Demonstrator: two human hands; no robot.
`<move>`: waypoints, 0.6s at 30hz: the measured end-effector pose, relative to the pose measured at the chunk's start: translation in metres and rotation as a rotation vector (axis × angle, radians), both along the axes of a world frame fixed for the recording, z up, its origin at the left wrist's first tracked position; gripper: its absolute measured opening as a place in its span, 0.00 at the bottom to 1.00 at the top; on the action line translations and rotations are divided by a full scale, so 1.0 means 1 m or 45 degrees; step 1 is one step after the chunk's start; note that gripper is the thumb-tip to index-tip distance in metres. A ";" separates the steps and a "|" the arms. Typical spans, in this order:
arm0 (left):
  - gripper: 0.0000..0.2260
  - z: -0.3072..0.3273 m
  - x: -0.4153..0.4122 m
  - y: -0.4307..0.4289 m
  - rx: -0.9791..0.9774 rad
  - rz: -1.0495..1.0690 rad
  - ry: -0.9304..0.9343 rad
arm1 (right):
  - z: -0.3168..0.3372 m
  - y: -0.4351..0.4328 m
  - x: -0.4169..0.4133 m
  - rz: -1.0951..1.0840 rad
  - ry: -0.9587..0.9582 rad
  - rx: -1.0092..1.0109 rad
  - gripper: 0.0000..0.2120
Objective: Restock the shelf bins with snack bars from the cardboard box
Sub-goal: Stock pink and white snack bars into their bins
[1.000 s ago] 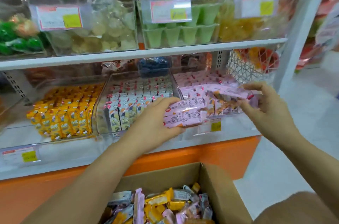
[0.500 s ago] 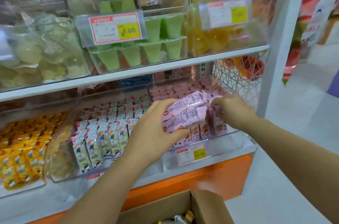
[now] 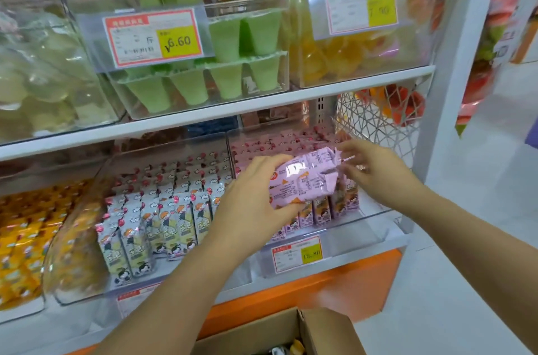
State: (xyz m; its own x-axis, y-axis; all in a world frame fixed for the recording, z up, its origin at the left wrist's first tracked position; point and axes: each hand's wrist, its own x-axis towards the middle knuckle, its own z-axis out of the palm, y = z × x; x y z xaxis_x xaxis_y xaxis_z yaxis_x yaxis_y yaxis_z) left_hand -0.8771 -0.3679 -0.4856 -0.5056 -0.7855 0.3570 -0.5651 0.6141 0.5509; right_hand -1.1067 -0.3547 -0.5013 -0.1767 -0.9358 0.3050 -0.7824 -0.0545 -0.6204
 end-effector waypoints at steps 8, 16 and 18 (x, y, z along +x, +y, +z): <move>0.30 -0.001 -0.021 0.005 -0.132 -0.133 -0.135 | 0.039 0.060 0.017 0.383 -0.833 0.142 0.14; 0.29 -0.008 -0.027 0.018 -0.106 -0.133 -0.048 | 0.016 0.081 0.009 0.000 -0.704 -0.226 0.12; 0.25 -0.011 -0.023 0.017 -0.012 -0.055 0.038 | 0.006 0.090 0.009 -0.092 -0.650 -0.334 0.12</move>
